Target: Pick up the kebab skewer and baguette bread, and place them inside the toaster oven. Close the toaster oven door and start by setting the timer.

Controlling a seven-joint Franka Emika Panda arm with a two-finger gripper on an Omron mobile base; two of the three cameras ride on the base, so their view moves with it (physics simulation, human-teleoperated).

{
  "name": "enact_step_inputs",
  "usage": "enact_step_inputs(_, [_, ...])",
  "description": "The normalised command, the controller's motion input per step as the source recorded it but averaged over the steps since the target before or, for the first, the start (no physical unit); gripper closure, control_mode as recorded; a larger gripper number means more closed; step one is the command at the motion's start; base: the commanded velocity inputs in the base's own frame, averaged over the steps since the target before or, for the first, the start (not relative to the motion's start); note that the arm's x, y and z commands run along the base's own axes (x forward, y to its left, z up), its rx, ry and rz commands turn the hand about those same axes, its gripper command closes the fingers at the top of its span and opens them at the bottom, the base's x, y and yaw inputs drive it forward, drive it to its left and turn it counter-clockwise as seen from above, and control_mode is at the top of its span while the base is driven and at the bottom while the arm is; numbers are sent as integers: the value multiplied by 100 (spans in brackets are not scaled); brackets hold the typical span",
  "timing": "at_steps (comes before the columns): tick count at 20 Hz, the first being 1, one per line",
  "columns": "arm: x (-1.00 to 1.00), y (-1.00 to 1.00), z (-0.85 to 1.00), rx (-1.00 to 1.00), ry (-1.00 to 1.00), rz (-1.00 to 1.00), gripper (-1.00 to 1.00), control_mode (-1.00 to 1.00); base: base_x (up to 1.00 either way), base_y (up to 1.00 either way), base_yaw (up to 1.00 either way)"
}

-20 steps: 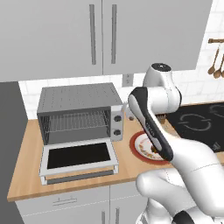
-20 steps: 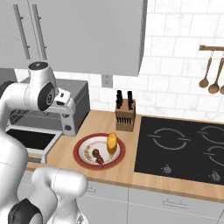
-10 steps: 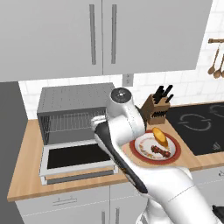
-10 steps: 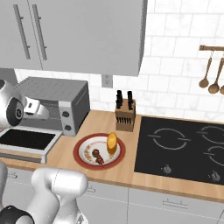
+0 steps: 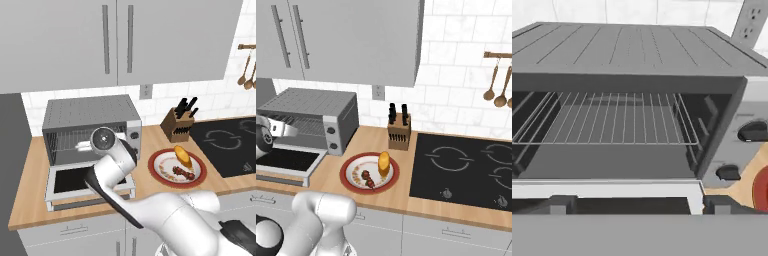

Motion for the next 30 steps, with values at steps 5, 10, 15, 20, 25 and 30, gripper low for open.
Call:
enact_step_inputs(5, [33, 42, -25, -2, -29, 0, -100, -100, 0, 0, 0])
enact_step_inputs(10, [54, 12, -4, -2, -3, -1, -100, -100, 0, 0, 0])
enact_step_inputs(15, [39, 23, -27, -1, 0, 0, -100, -100, 0, 0, 0])
enact_step_inputs(20, [27, 18, -22, 0, -1, 0, -100, -100, 0, 0, 0])
enact_step_inputs(25, [35, 2, -15, 0, 0, 0, -100, -100, 0, 0, 0])
enact_step_inputs(30, [34, 5, -27, 0, 0, 0, -100, -100, 0, 0, 0])
